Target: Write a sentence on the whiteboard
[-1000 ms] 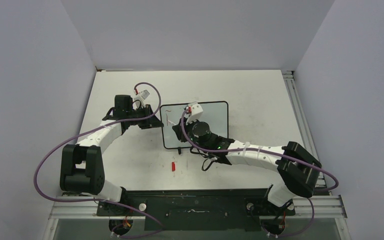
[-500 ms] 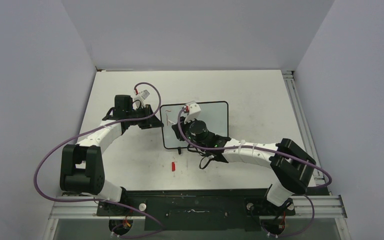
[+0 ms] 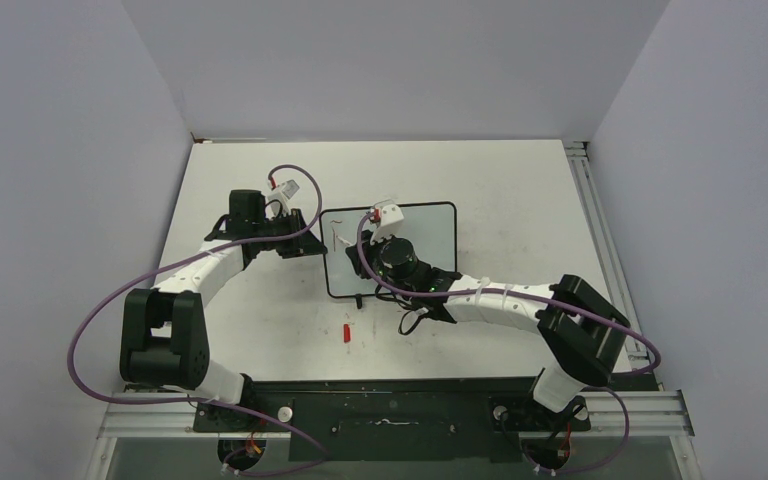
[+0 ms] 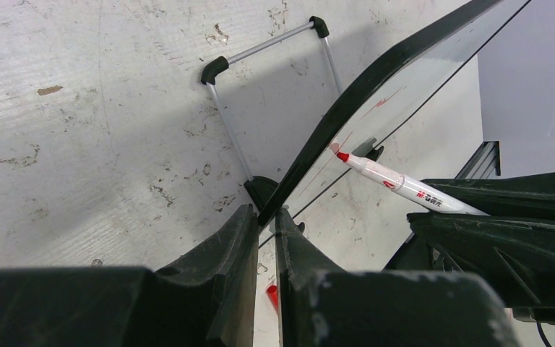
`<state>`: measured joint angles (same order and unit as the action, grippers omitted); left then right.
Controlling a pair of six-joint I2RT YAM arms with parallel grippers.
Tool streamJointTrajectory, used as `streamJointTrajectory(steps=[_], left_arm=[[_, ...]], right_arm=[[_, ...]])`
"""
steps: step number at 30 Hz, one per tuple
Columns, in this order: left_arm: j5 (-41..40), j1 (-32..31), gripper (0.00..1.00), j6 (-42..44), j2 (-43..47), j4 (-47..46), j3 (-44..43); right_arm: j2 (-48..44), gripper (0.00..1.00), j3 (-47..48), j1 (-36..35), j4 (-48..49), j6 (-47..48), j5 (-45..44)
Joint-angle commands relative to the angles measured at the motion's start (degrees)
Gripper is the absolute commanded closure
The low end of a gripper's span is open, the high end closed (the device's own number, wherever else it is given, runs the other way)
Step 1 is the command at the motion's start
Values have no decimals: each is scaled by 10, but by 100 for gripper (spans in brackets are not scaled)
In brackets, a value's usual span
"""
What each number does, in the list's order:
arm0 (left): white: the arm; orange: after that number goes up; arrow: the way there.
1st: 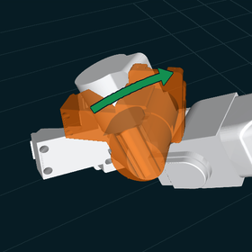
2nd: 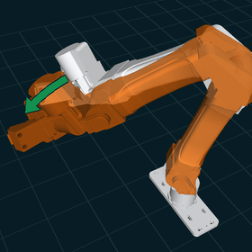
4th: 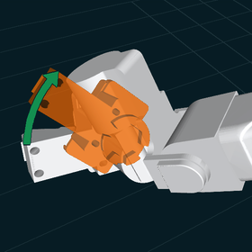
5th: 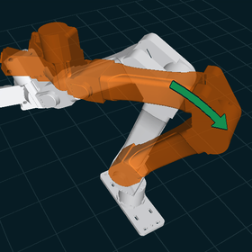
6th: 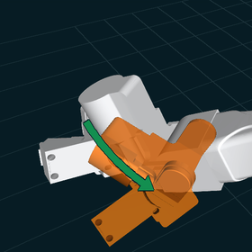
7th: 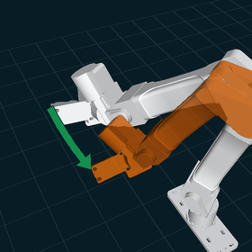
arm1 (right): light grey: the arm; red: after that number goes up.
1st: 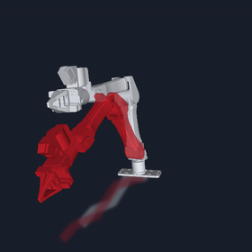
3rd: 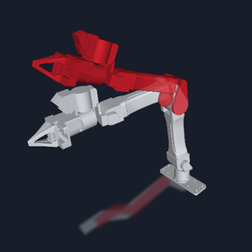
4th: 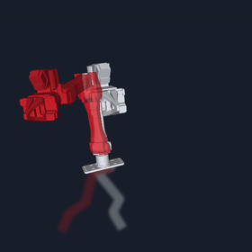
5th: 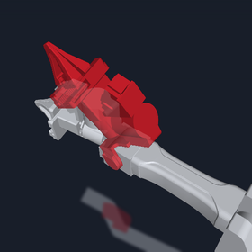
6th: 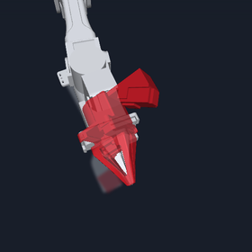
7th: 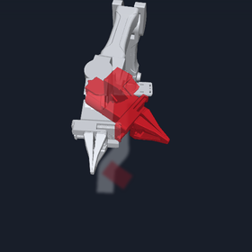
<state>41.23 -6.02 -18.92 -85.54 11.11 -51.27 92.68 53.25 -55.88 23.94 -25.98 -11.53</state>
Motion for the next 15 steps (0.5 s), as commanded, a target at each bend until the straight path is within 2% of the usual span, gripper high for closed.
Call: streamJointTrajectory(steps=[1, 15], left_arm=[[15, -4, 91, -1, 3, 3, -24], [14, -4, 91, -1, 5, 4, -24]], right_arm=[[4, 95, 22, 6, 33, 0, -2], [-15, 95, 4, 10, 19, -9, -37]])
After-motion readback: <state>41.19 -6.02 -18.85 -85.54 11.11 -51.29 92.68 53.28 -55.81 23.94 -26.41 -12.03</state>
